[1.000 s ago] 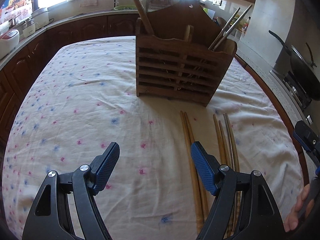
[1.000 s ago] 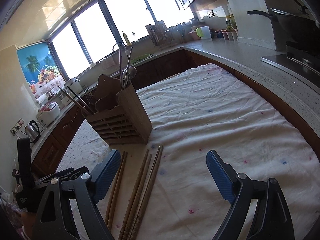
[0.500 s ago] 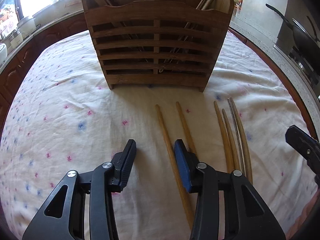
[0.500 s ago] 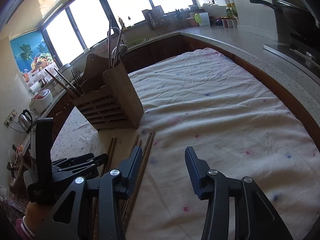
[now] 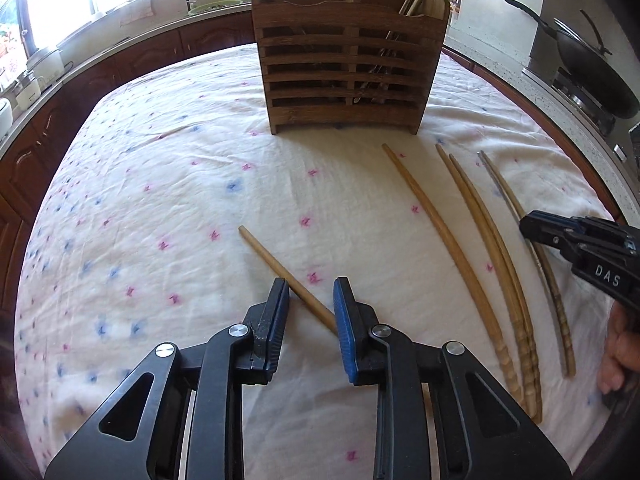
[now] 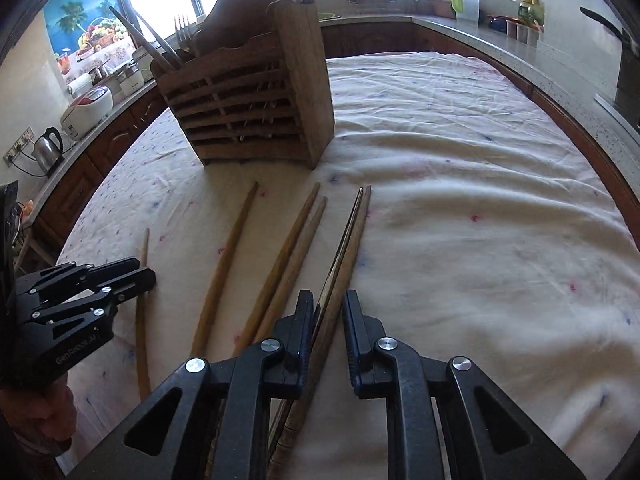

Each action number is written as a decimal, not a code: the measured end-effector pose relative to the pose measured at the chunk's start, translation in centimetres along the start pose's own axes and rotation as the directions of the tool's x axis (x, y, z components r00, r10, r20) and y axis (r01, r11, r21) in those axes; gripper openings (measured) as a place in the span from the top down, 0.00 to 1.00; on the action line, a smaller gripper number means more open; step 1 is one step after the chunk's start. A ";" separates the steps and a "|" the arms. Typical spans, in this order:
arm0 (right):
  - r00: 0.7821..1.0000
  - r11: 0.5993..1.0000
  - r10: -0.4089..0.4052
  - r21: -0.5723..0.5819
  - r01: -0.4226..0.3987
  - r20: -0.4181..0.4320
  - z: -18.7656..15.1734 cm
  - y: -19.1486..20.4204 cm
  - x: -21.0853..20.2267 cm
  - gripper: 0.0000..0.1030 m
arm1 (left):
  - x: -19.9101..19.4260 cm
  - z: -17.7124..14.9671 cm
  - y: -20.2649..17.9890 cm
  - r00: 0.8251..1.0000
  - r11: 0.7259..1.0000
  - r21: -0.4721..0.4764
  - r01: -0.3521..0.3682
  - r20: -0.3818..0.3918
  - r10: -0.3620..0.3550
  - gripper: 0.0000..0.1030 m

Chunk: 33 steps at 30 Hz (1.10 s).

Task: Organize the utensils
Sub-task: 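Move both tools back down to the remaining wooden chopsticks on the cloth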

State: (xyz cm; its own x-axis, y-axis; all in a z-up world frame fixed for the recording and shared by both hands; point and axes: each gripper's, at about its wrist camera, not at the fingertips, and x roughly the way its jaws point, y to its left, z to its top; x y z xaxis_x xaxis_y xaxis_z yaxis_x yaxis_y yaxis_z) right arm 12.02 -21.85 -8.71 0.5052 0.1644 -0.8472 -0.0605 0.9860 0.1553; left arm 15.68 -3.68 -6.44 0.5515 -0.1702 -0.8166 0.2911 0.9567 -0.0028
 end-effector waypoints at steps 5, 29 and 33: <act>1.000 0.998 -0.007 0.068 0.007 0.007 -0.6 -2.1 -1.5 0.78 | -0.9 -0.7 1.5 1.000 0.996 -0.088 0.003 -0.011 -0.003 0.78; 0.998 0.998 0.056 0.029 -0.056 -0.007 5.1 2.6 4.5 0.84 | 2.0 2.4 -0.2 0.999 0.991 -0.126 -0.041 -0.034 0.037 0.73; 0.999 0.999 0.048 0.027 -0.047 -0.007 5.1 2.5 4.7 0.92 | 1.9 2.3 -0.2 1.000 0.994 -0.108 -0.022 -0.020 0.020 0.91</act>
State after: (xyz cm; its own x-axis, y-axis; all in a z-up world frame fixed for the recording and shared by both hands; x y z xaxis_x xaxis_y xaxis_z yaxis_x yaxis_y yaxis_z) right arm 18.61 -18.79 -9.72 0.4954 0.2115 -0.8425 -0.0613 0.9760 0.2089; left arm 18.46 -4.74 -6.65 0.5417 -0.1459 -0.8278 0.1926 0.9802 -0.0468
